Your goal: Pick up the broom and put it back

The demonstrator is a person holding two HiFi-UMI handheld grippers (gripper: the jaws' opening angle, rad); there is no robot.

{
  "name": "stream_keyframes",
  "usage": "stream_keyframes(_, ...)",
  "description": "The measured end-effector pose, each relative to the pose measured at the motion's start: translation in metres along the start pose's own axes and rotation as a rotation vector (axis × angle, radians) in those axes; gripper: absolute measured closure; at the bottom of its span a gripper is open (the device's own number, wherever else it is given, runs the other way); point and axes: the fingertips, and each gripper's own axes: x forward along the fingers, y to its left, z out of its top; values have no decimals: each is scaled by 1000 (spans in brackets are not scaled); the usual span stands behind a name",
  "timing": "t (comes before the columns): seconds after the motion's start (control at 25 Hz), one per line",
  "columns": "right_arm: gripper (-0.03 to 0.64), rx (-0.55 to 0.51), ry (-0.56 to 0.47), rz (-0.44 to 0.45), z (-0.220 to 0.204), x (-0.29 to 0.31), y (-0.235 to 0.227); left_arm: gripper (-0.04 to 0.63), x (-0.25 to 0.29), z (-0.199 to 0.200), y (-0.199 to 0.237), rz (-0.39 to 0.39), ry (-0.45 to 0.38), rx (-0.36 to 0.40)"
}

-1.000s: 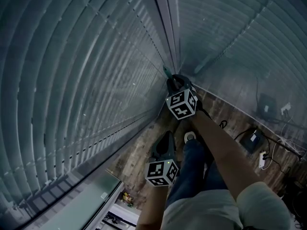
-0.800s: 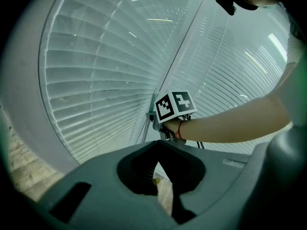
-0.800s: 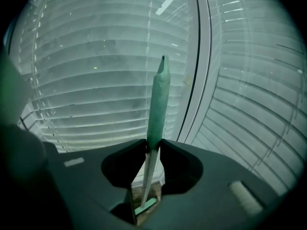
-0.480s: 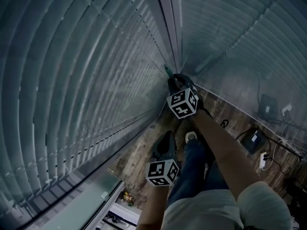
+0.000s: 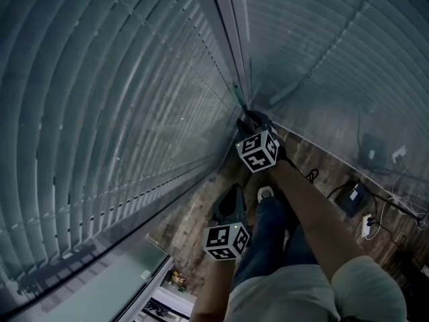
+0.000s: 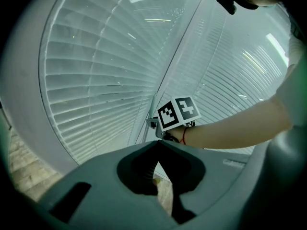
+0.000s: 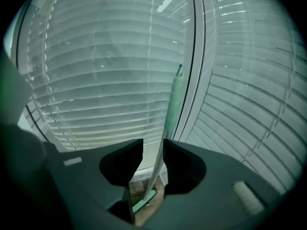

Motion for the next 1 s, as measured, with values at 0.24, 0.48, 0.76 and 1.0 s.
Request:
stream_keyframes(0.24,483,4,-9,-6,-2,-35,4,588,-17,2,-14,0,-14,14)
stream_keyframes(0.48,485,10,-10,-14,-2,-63,3,588,-20,13,-20,0,-24,24)
stream_keyframes(0.76,488,18,-9,-19,-23,-92,2,588,-15,4,-29,-7,-36,27)
stream_keyframes(1.0,491,12,-20,-17,-35,-119,4,588,-15,-7,-38,-17,-47,35)
